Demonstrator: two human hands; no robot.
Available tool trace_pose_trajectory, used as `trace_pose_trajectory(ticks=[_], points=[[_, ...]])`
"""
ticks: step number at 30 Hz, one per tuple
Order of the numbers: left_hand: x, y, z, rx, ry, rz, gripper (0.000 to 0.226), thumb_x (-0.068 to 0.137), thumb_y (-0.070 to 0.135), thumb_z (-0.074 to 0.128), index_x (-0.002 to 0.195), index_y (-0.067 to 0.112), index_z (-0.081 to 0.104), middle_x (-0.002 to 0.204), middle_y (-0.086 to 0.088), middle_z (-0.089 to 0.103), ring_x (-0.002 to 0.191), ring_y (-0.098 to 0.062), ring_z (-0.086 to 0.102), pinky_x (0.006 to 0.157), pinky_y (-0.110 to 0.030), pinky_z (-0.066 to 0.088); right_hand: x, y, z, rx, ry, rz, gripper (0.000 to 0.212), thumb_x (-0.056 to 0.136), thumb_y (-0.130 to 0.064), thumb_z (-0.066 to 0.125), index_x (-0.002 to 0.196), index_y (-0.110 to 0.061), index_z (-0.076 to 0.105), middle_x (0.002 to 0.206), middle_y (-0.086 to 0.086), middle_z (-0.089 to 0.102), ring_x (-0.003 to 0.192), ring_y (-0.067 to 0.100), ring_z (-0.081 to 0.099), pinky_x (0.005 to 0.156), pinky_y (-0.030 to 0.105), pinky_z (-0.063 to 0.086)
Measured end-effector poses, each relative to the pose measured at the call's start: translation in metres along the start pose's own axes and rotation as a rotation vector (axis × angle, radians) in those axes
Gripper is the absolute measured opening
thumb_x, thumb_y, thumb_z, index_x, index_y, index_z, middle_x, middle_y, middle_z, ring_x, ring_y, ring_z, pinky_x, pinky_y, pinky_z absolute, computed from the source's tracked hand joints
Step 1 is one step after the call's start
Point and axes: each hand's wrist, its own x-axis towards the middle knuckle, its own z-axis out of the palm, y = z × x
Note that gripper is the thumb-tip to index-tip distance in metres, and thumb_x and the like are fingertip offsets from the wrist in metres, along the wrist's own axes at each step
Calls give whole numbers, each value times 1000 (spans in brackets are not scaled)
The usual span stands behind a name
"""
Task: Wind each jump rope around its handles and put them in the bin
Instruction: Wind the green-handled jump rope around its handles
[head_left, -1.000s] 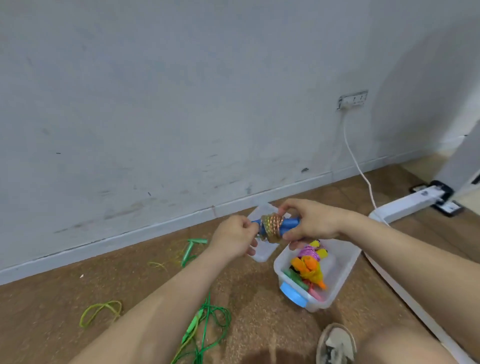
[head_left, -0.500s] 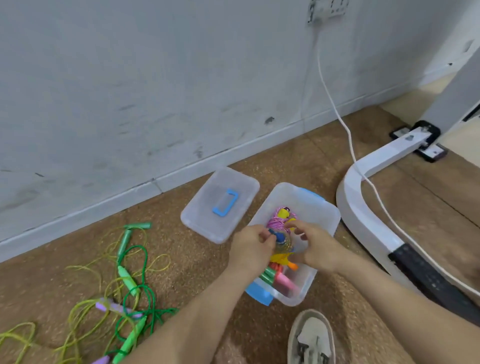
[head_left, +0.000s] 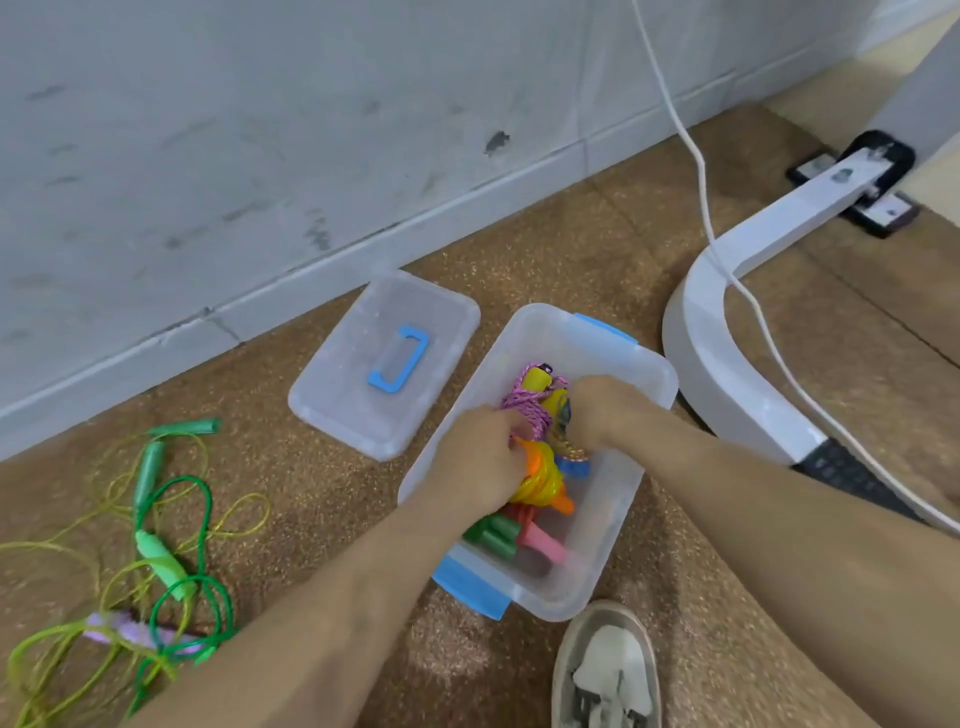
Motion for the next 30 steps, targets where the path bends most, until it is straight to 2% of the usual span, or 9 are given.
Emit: trace_pose_trajectory(ticks=[3,6,8,11,16,19,22,25,30], points=[[-13,-7,-1,-7,66,34,32,82,9,48,105,22,66,110,-5,59,105,-23,51,88,-39,45,10,-4,13,-105,-91,29,9,90,-14,56,89,-7,62,102,10,61,96,28,57,77,35,43],[-26,-14,-9,-34,145,78,32,83,6,49,104,23,66,112,0,58,107,-19,48,91,-33,42,8,-8,24,-241,-3,99,30,89,-17,58,119,-10,61,122,9,59,116,32,53,90,42,45],[-38,-21,-17,-71,192,80,31,86,5,49,102,26,65,107,6,55,102,-11,45,85,-23,37,4,-12,21,-209,153,105,25,90,-17,54,113,-13,62,118,9,62,113,32,55,87,39,47],[-64,-35,-33,-162,263,37,31,87,1,48,94,26,66,95,13,53,88,-2,47,75,-17,36,-4,-25,5,96,355,15,12,89,-16,47,95,-17,58,103,11,67,96,30,61,76,35,50],[-114,-98,-46,-272,438,-203,33,80,-3,53,83,25,71,86,16,62,76,8,53,73,-8,39,-42,-99,-23,474,505,-344,31,93,-13,46,119,-14,63,90,7,69,91,27,62,76,35,47],[-147,-151,-39,-144,377,-330,29,77,1,55,89,21,72,88,6,61,87,-10,57,81,-17,38,-59,-160,-13,494,353,-505,29,94,-16,48,119,-19,61,78,-5,59,88,22,60,73,31,44],[-186,-209,-25,-12,355,-473,33,71,13,58,101,20,68,99,-6,60,100,-29,57,91,-31,40,-65,-220,23,487,64,-571,33,93,-16,51,125,-20,58,100,-2,64,95,19,60,83,31,48],[-221,-260,-7,25,263,-695,61,71,25,64,130,19,50,120,-11,53,114,-34,50,97,-37,38,-63,-265,74,520,-200,-549,47,89,-15,58,134,-21,49,119,0,60,105,19,59,86,26,46],[-236,-284,19,-453,276,-787,99,69,29,77,148,25,18,133,-8,50,124,-28,49,95,-32,41,-58,-306,156,587,-585,-314,86,83,-15,65,153,-30,18,151,9,39,118,24,55,88,30,50]])
